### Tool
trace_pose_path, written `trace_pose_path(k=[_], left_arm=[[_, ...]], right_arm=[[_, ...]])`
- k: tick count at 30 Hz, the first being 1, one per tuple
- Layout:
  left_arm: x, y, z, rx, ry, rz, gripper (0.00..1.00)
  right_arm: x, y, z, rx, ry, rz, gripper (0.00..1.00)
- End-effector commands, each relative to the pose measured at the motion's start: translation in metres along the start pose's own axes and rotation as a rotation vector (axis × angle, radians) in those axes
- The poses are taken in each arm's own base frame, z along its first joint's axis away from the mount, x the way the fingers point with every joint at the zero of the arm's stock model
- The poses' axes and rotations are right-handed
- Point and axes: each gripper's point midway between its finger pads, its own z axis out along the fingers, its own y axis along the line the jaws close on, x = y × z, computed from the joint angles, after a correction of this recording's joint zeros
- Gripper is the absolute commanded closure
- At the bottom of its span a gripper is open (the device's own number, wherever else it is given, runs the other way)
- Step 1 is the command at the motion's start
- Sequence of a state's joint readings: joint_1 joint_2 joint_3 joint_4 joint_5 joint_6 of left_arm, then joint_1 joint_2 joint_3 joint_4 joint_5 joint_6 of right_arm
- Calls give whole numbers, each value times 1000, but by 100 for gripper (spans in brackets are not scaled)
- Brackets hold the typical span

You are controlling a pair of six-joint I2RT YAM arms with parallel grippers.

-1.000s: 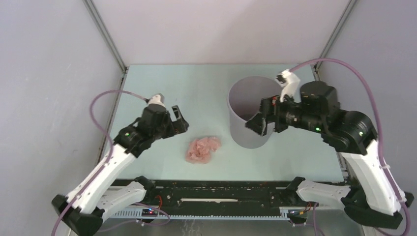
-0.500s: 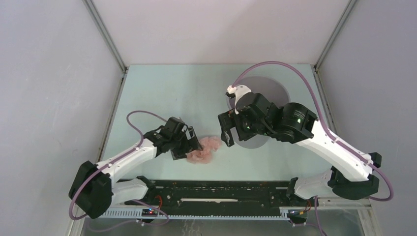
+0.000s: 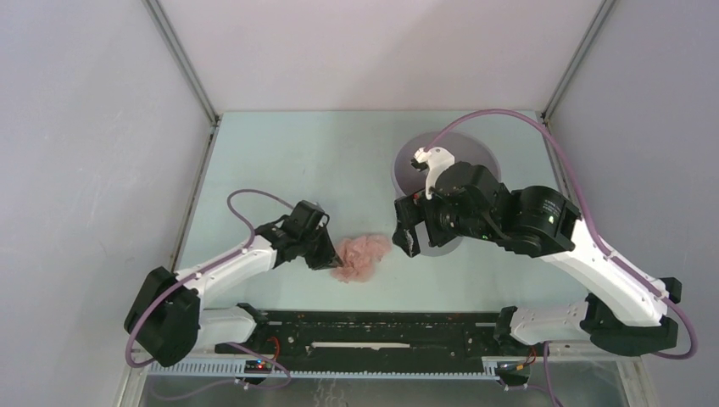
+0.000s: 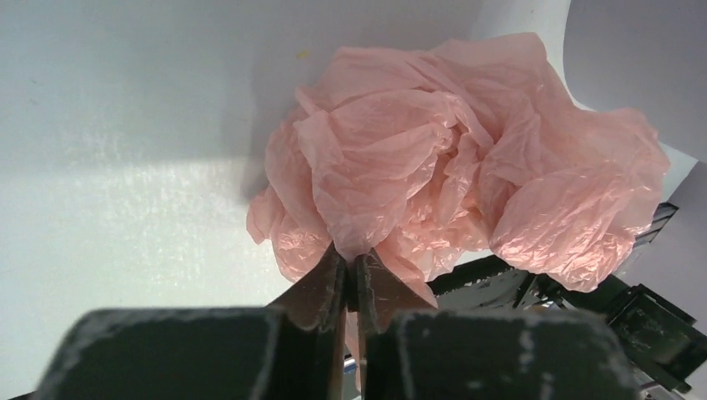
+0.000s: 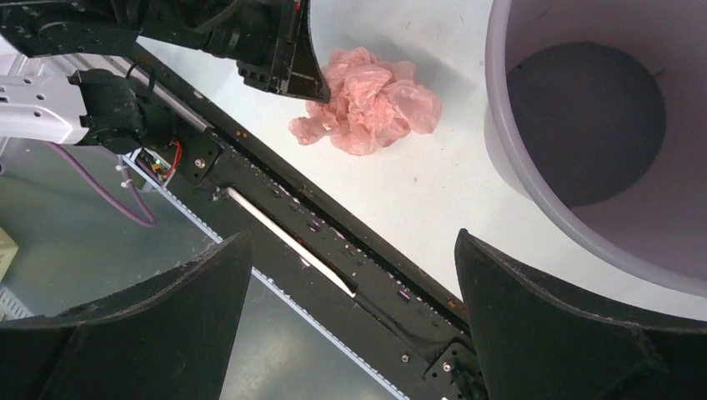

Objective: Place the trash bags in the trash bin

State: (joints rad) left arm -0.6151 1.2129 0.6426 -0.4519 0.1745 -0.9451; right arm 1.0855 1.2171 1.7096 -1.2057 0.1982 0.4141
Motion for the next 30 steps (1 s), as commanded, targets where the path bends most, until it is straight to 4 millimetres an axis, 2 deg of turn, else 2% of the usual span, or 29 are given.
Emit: trace_pose_path(k=[1, 3, 8, 14, 17, 18, 20, 21, 25, 30], left_arm=[[-22, -29, -26, 45, -71, 71, 95], [-33, -36, -42, 50, -122, 103, 99], [-59, -55, -90, 105, -248, 142, 100], [-72, -73, -147, 208, -331, 204, 100], [-71, -86, -178, 279, -360, 264, 100], [-70, -93, -188, 316, -365, 282, 100], [-67, -108, -207, 393, -371, 312, 100], [-64, -117, -216, 436, -369, 325, 100], [-56, -142, -238, 563, -345, 339, 100], [-53, -153, -252, 629, -348, 325, 100]], right_arm=[[-5, 2, 0, -20, -22, 6, 0], [-5, 1, 0, -21, -23, 10, 0], [-5, 2, 3, -32, -18, 18, 0], [-15, 13, 9, -89, -30, 32, 0], [-28, 16, 7, -104, -68, 60, 1], [-34, 18, 5, -129, -85, 64, 4], [-41, 31, 2, -236, -104, 48, 19], [-45, 33, 2, -261, -120, 51, 23], [-58, 30, 15, -284, -128, 84, 23], [-67, 29, 30, -257, -121, 55, 22]])
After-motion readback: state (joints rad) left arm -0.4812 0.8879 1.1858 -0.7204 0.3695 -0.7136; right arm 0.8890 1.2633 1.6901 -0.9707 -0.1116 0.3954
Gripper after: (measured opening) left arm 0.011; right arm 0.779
